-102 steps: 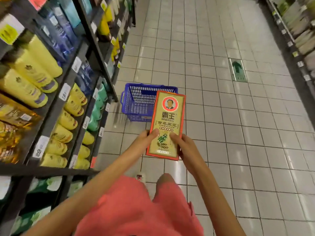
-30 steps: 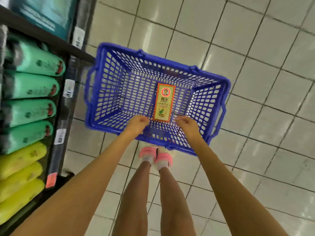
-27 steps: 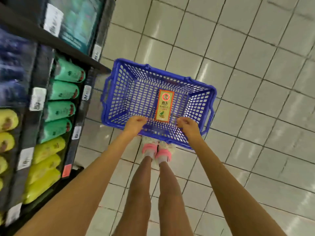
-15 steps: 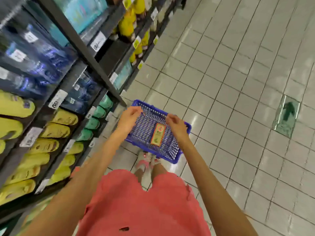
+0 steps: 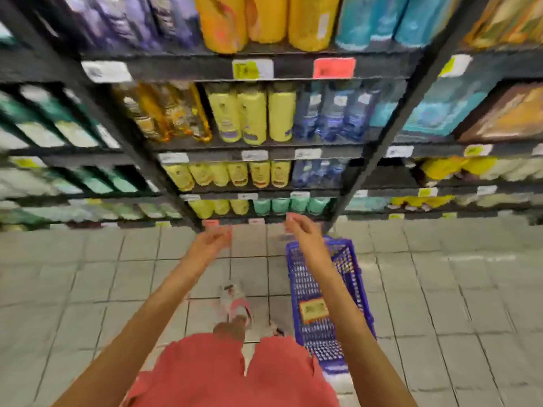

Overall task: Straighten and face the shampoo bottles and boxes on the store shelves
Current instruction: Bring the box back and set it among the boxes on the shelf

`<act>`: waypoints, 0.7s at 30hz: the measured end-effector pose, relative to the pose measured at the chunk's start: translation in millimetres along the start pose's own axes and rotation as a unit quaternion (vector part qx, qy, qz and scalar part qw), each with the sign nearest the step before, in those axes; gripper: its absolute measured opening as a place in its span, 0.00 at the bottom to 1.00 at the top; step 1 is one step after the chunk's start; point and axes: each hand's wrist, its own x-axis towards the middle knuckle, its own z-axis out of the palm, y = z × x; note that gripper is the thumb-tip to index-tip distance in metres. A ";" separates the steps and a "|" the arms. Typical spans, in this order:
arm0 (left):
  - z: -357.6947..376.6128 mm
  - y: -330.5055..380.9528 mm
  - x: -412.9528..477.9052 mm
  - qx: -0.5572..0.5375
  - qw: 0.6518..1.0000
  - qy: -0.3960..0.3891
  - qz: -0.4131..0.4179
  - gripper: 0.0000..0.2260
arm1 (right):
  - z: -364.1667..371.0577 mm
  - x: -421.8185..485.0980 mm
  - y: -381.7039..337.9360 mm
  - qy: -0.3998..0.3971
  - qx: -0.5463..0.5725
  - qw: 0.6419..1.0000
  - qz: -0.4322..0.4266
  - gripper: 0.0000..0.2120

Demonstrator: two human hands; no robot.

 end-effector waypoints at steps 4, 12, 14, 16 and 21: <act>-88.5 -41.8 -41.7 -0.085 0.982 0.166 -0.035 0.12 | 92.4 -6.4 -35.1 -0.191 -0.100 0.976 -0.019 0.12; -211.2 -124.2 -115.0 -0.181 0.930 0.314 -0.059 0.12 | 253.7 -59.8 -68.4 -0.333 -0.160 0.924 -0.101 0.13; -236.8 -141.4 -126.9 -0.202 0.925 0.318 -0.056 0.12 | 296.7 -67.7 -66.9 -0.359 -0.158 0.914 -0.101 0.08; -270.7 -161.1 -135.0 -0.216 0.924 0.314 -0.039 0.12 | 344.9 -77.7 -64.3 -0.367 -0.161 0.910 -0.111 0.08; -383.8 -223.3 -156.7 -0.195 0.920 0.338 -0.021 0.10 | 468.9 -119.0 -61.7 -0.402 -0.177 0.890 -0.120 0.07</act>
